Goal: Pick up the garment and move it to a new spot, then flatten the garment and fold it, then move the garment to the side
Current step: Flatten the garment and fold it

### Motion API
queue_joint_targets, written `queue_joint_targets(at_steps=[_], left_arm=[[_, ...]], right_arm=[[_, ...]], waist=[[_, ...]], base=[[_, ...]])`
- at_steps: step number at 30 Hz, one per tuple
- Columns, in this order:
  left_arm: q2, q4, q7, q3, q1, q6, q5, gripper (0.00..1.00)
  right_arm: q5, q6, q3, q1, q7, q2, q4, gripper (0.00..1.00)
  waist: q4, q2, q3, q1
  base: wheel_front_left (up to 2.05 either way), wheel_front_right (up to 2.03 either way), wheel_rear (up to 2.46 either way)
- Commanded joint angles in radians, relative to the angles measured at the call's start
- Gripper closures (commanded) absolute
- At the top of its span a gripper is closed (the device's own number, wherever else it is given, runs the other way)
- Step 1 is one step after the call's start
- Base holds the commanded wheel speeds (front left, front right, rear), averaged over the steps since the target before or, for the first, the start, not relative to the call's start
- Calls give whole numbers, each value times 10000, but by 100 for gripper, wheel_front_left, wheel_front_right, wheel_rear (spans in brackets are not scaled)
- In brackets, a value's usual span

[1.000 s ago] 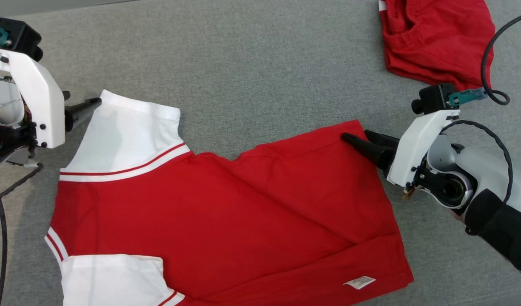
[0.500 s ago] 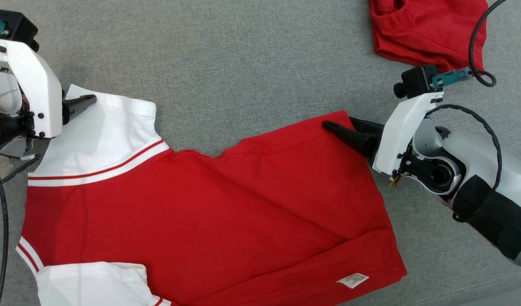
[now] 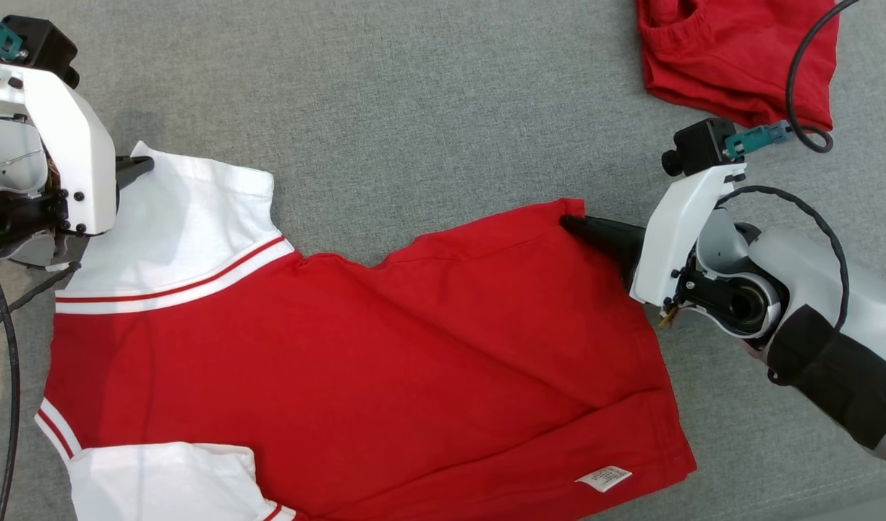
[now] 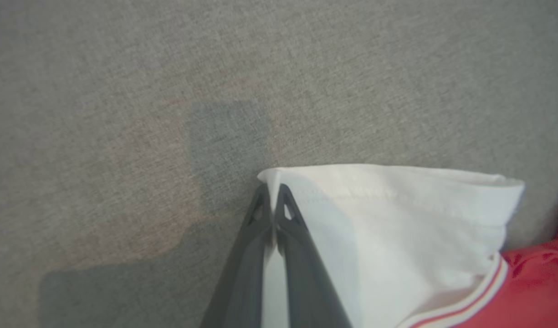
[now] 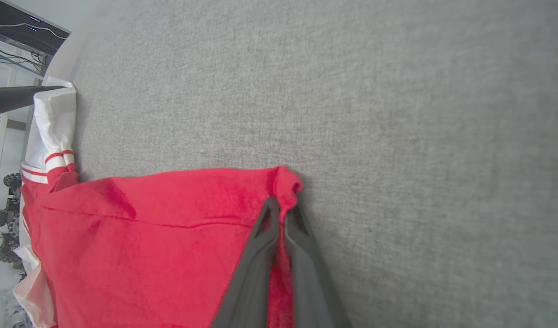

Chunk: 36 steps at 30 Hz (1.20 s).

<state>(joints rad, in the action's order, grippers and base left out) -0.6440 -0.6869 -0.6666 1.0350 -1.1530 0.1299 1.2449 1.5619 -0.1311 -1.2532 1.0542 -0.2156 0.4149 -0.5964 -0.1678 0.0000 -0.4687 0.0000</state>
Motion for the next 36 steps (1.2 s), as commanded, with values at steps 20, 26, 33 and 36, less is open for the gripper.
queue_joint_targets(at_steps=[20, 26, 33, 36], left_arm=[[-708, 438, 1328, 295, 635, 10, 812, 100], [-781, 458, 1480, 413, 721, 10, 984, 100], [-766, 515, 1647, 544, 849, 10, 1101, 100], [-815, 640, 1644, 614, 904, 10, 1216, 100]], right_arm=[[-110, 1, 330, -1241, 1579, 249, -356, 100], [-201, 1, 511, -1187, 2056, 210, -746, 100], [-330, 1, 609, -1188, 2452, 189, -886, 100], [-351, 1, 630, -1370, 2628, 210, -926, 100]], waist=[[339, 0, 1164, 0], [540, 0, 1366, 0], [706, 0, 1592, 0], [788, 0, 1802, 0]], base=[[0, 0, 0], [0, 0, 0], [0, 0, 0], [0, 0, 0]])
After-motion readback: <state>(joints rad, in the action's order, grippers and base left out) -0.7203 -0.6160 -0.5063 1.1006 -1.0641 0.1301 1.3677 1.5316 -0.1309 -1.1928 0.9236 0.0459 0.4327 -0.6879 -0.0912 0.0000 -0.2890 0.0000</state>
